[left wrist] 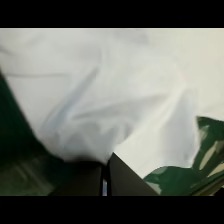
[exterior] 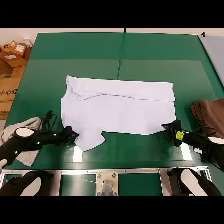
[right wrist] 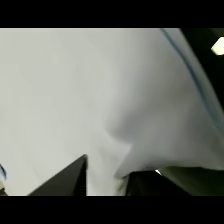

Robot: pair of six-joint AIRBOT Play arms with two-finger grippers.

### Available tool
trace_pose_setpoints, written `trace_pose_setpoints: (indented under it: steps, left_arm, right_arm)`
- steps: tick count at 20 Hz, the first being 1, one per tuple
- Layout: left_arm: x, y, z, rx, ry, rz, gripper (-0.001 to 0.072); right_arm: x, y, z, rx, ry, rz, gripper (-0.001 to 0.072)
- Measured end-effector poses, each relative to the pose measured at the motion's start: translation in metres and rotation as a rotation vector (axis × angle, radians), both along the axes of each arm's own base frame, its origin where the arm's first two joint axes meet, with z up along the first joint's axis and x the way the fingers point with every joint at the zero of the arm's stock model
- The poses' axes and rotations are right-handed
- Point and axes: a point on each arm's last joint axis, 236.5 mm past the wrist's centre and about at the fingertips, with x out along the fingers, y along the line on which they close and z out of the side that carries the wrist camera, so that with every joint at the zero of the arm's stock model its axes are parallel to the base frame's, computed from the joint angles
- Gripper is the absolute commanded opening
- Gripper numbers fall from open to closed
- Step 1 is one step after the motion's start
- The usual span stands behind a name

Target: Fold the shirts.

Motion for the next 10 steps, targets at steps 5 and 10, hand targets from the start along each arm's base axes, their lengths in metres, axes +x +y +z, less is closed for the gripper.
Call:
trace_pose_setpoints:
  steps: [5,10]
  left_arm:
    - [0.008,-0.005,0.014,-0.009,-0.066,-0.056,0.0018]
    - [-0.003,0.007,0.043,0.110,-0.075,-0.248,0.0018]
  right_arm:
    - [0.007,-0.002,-0.002,-0.056,-0.008,0.071,0.0017]
    - [-0.009,-0.005,0.015,-0.129,0.050,0.268,0.0017]
